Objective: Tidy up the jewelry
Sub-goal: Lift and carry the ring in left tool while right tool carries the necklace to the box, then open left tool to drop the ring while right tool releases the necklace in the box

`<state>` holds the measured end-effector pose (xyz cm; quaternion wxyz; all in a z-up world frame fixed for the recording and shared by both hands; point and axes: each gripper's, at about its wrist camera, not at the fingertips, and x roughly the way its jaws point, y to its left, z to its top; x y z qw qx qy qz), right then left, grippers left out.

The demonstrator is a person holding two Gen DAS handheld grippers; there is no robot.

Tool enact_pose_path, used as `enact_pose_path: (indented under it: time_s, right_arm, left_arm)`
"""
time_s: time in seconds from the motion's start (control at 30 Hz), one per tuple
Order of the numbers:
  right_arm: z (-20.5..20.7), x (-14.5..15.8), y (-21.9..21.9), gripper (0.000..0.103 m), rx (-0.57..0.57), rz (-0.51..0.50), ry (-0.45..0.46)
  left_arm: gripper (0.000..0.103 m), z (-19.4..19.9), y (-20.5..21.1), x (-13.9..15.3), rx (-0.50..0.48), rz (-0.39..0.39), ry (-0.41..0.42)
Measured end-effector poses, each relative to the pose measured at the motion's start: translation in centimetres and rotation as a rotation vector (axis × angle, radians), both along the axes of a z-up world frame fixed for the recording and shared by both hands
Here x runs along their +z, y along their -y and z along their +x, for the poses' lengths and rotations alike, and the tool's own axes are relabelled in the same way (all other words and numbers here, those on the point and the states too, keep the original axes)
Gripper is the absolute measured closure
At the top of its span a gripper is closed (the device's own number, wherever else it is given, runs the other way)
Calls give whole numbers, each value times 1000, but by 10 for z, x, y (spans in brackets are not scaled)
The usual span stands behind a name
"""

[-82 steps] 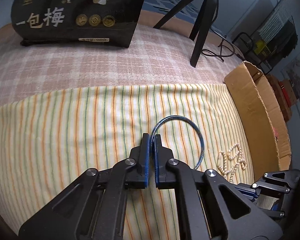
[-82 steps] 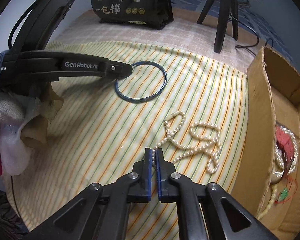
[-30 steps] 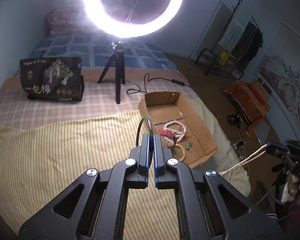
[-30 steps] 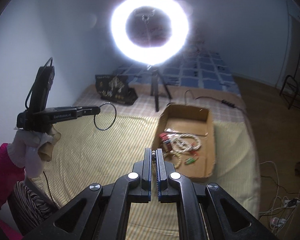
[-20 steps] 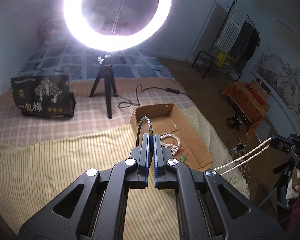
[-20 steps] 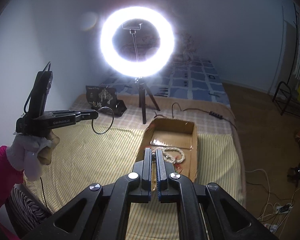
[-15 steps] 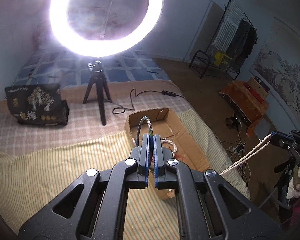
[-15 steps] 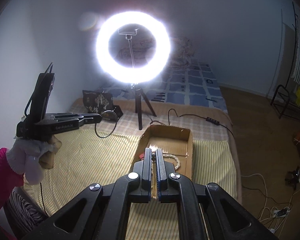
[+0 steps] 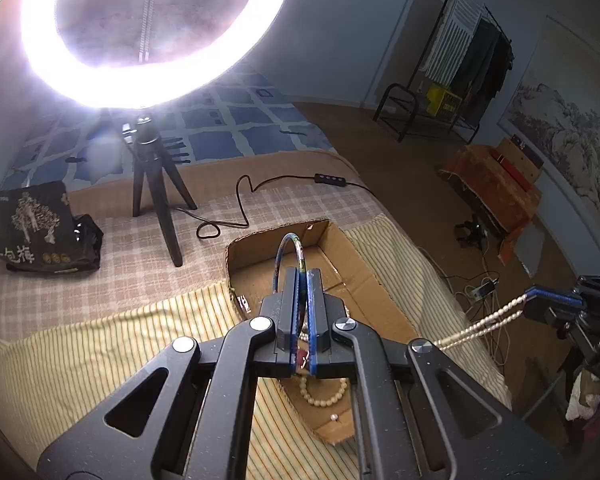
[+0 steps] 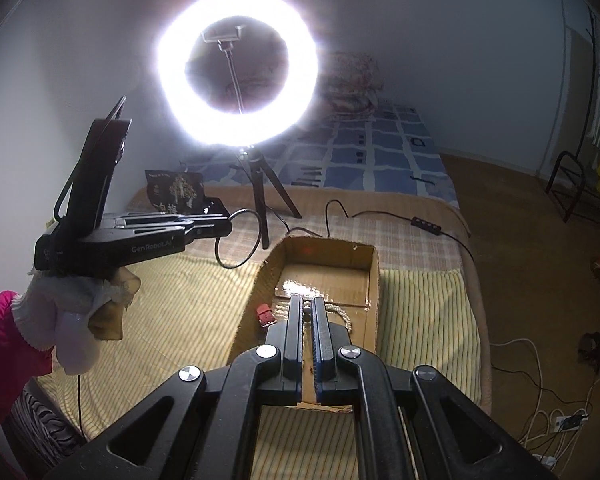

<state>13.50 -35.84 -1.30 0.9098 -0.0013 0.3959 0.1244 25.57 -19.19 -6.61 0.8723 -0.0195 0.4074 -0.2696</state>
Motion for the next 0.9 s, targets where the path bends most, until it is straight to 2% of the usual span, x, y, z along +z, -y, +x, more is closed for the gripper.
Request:
enact_pose_path:
  time_s: [0.43, 0.83, 0.87, 0.9]
  right_arm:
    - [24, -32, 12, 102, 2, 18, -51]
    - [31, -50, 17, 101, -1, 37, -70]
    - [31, -50, 17, 100, -2, 36, -68]
    - [31, -50, 17, 92, -2, 37, -67]
  left_arm:
    - [102, 27, 36, -20, -7, 62, 18]
    - [102, 34, 51, -22, -7, 81, 42]
    - [102, 33, 52, -22, -6, 86, 46]
    - [102, 32, 53, -22, -6, 89, 49]
